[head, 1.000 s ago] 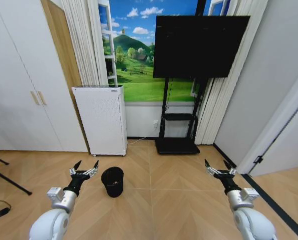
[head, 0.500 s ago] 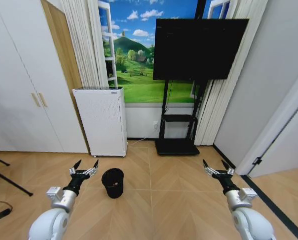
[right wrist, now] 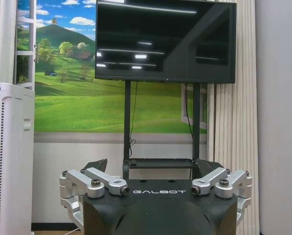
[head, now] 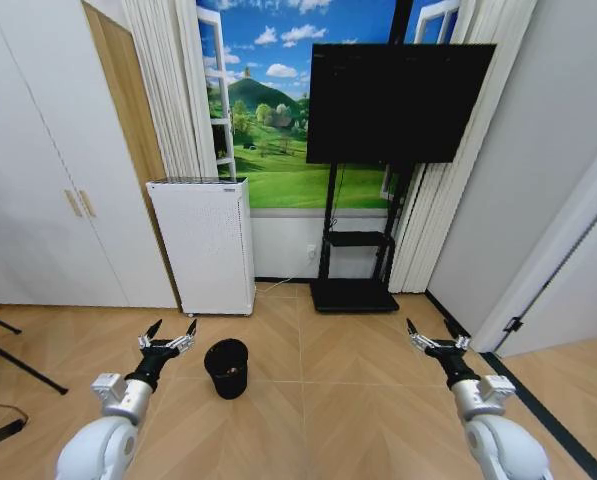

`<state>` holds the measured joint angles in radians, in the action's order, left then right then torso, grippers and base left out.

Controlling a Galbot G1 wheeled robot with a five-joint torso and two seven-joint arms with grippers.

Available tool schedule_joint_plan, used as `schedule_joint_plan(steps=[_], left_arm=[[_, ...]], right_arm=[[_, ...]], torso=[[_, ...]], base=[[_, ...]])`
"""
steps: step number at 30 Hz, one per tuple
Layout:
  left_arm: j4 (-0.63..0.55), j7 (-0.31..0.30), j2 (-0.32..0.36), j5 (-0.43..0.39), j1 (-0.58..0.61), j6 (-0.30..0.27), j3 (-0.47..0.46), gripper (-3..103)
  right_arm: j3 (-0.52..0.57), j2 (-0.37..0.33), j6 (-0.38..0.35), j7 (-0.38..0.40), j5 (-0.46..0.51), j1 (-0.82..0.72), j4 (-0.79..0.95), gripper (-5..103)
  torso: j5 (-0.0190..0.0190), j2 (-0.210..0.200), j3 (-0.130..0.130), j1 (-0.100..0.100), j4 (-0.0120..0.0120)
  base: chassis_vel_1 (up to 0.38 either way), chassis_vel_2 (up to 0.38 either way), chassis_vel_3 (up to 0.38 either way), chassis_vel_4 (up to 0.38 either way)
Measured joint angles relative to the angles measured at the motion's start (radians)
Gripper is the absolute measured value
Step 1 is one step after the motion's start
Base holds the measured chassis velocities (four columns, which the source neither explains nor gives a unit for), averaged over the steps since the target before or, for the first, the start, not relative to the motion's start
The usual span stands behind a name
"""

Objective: Pick up the trash bin and place the garbage on the floor into it.

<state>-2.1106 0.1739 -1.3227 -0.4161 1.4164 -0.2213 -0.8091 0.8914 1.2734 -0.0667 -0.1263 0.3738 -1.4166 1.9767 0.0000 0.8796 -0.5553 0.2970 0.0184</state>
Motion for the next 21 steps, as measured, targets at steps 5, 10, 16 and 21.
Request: schedule_joint_plan(steps=[5, 10, 16, 21], left_arm=[[-0.001, -0.001, 0.004, -0.01, -0.006, -0.004, 0.002, 100], [-0.001, -0.001, 0.01, -0.014, -0.009, -0.005, 0.001, 100], [-0.001, -0.001, 0.007, -0.014, -0.009, -0.006, -0.001, 100], [-0.001, -0.001, 0.004, -0.021, -0.006, -0.004, -0.001, 100]], right_arm=[[-0.003, 0.0, -0.001, 0.003, 0.0, 0.001, 0.0, 100], [-0.005, 0.002, -0.003, 0.004, 0.0, 0.003, 0.001, 100], [-0.006, 0.003, -0.004, 0.005, 0.0, 0.003, 0.002, 100], [-0.005, 0.002, -0.006, 0.005, 0.0, 0.003, 0.004, 100]], torso=[[0.0, 0.03, -0.017, 0.013, 0.0], [0.0, 0.049, -0.028, 0.021, 0.0], [0.0, 0.079, -0.045, 0.034, 0.0], [0.0, 0.1, -0.057, 0.043, 0.0]], base=[[0.0, 0.0, 0.0, 0.0], [0.0, 0.0, 0.0, 0.0], [0.0, 0.0, 0.0, 0.0], [0.0, 0.0, 0.0, 0.0]])
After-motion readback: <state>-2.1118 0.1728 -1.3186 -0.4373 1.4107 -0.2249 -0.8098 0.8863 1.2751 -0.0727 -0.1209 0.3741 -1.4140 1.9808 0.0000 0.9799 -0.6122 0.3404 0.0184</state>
